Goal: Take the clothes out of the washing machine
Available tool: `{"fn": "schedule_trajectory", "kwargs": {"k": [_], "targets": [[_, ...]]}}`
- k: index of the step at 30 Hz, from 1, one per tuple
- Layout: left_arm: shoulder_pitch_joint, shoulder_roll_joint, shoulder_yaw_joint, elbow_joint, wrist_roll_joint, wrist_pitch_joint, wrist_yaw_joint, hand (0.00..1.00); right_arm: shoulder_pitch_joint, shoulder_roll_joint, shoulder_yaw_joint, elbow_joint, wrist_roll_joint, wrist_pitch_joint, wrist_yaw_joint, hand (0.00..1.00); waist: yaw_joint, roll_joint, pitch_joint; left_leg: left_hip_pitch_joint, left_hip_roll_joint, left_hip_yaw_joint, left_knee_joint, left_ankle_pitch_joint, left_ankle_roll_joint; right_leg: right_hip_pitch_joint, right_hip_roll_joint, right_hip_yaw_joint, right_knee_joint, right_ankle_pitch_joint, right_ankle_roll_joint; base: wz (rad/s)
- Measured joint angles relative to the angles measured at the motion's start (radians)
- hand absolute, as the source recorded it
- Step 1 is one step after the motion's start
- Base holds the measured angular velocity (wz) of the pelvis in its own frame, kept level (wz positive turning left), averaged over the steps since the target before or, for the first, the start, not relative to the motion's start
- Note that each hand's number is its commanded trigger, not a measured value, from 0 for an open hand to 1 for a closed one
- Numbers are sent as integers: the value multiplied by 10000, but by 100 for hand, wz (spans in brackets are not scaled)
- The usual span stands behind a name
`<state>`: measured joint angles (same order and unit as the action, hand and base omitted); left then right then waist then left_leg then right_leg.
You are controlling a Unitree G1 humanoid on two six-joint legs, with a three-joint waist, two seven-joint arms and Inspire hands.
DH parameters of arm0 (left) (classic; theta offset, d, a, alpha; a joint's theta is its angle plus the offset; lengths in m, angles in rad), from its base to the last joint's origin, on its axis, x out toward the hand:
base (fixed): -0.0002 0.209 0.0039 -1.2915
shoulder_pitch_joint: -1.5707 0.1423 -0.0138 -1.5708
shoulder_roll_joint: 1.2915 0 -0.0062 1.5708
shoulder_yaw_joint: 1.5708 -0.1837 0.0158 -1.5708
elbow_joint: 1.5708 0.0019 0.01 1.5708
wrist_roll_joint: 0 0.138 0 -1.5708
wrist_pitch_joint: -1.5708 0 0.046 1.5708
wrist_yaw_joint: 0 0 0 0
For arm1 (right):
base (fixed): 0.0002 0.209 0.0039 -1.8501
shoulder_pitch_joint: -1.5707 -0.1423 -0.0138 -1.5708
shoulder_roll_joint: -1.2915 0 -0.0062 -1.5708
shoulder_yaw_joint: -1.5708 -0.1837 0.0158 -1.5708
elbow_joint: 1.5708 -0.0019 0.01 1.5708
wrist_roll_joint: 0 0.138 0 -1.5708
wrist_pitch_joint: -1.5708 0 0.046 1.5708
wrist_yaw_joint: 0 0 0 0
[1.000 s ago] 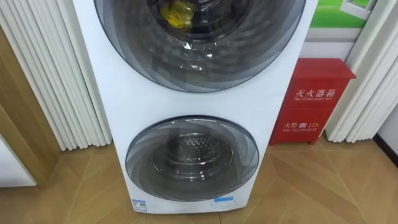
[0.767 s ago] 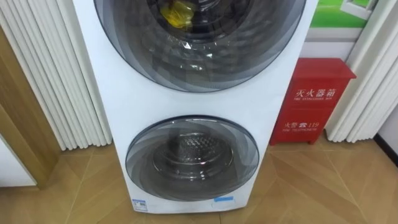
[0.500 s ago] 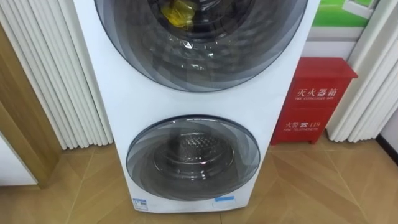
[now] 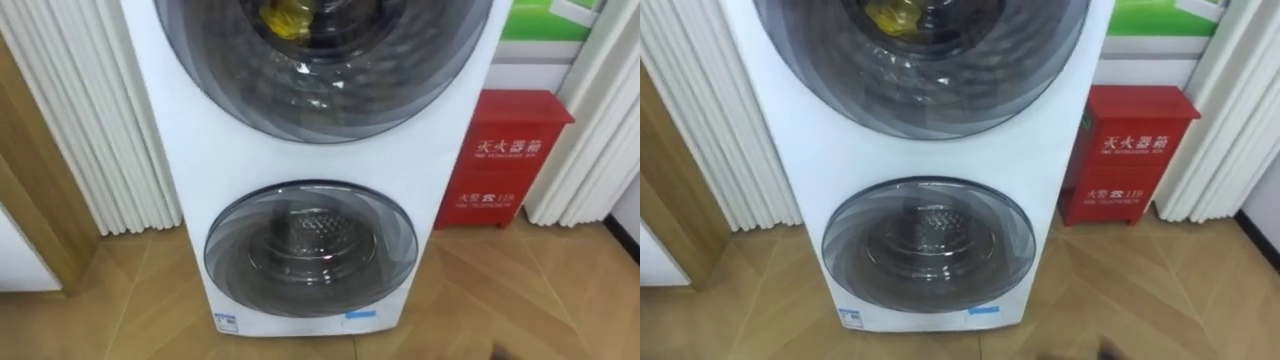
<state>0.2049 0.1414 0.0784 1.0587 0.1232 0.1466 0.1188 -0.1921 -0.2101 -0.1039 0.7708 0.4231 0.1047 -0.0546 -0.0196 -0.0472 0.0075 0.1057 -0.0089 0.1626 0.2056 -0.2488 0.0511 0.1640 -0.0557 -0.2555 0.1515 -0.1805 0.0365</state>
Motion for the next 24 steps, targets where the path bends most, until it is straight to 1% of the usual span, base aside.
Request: {"fn": "schedule_trajectory", "kwargs": {"k": [1,2,4,6,7,8,9,10,11,12,13,14,15,16,17,18,19,22,24], "targets": [[79,2,79,-263,11,-20,-16,0,-203,-85,-128,-354,2,-40,-105,0,60,-92,-62,-11,-11,-11,-25,43,2,-12,-9,42,0,0,0,10],[95,30,87,-266,10,-9,-9,0,-560,-204,-149,-426,48,-36,-218,0,258,-154,-71,16,-10,-24,-28,52,3,-18,-10,55,6,-1,0,0],[92,83,71,-282,-1,7,8,0,-1060,-327,-152,-441,45,-32,-354,0,335,-259,-119,18,40,-64,-41,53,2,-46,-13,30,2,-1,0,-6],[178,136,59,-269,-8,55,9,0,-1563,-352,-180,-453,36,-20,-548,0,360,-322,-153,-64,19,-152,-91,53,2,-92,-19,19,-7,-1,0,10],[181,140,68,-341,-10,129,7,0,-1954,-434,-193,-458,72,70,-703,0,319,-366,-163,-105,16,-170,-91,53,2,-146,-28,16,-2,0,0,0],[201,142,71,-387,5,188,6,0,-2352,-582,-191,-460,136,195,-807,0,374,-372,-160,-106,6,-239,-98,54,4,-180,-36,15,30,-1,0,0],[228,148,71,-387,14,210,6,0,-2540,-682,-175,-460,157,215,-857,0,427,-371,-160,-75,7,-322,-114,62,15,-199,-39,3,94,-2,1,-7],[257,176,70,-388,134,230,6,0,-2842,-921,-171,-484,164,219,-922,0,556,-333,-135,45,56,-613,-175,81,27,-357,-30,-110,513,-84,-12,-15],[253,302,72,-397,352,216,4,0,-3103,-1074,-172,-524,155,201,-968,0,693,-303,-94,133,122,-1247,-185,85,26,-631,130,-135,605,-330,-163,-25],[252,383,103,-397,489,214,4,0,-3221,-1118,-173,-588,144,200,-963,0,796,-355,-100,136,155,-1535,-181,84,23,-828,306,-28,329,-283,-285,-30],[305,485,327,-375,791,231,-4,0,-3414,-1158,-163,-896,110,199,-991,0,861,-514,-93,133,220,-1870,-166,62,-19,-1195,527,78,-124,412,-662,0],[463,484,436,-414,1057,265,-5,0,-3479,-1247,-146,-1204,126,196,-1097,0,741,-497,-119,126,337,-1783,-232,131,-197,-1017,564,-237,-94,629,-637,14],[469,483,430,-417,1120,286,-7,0,-3594,-1324,-110,-1245,139,183,-1161,0,682,-522,-84,129,343,-1624,-245,173,-268,-957,559,-301,-111,642,-652,34],[488,455,396,-428,1114,349,-27,0,-3791,-1493,28,-1239,163,183,-1268,0,613,-515,-77,103,358,-1260,-189,193,-300,-839,548,-310,-181,642,-653,26],[486,445,395,-430,1114,424,-36,0,-3947,-1539,48,-1239,176,185,-1328,0,542,-519,-68,110,394,-951,-157,210,-319,-771,555,-219,-182,640,-653,23],[474,460,388,-436,1117,466,-36,0,-4014,-1553,48,-1239,208,185,-1346,0,527,-519,-70,133,420,-840,-189,229,-341,-773,577,-198,-168,638,-650,20],[430,505,366,-437,1127,514,-35,0,-4148,-1610,47,-1236,354,186,-1347,0,537,-535,-68,162,450,-823,-275,231,-343,-793,630,-225,-166,628,-641,8],[463,497,366,-442,1267,687,-35,0,-4495,-1647,45,-1234,410,192,-1359,0,609,-577,-80,285,482,-837,-382,231,-343,-810,691,-239,-155,623,-636,-5],[555,499,373,-510,1340,773,-36,0,-4710,-1639,106,-1242,419,291,-1534,0,568,-581,-83,297,480,-835,-378,231,-343,-800,691,-240,-145,623,-636,-4]]}}
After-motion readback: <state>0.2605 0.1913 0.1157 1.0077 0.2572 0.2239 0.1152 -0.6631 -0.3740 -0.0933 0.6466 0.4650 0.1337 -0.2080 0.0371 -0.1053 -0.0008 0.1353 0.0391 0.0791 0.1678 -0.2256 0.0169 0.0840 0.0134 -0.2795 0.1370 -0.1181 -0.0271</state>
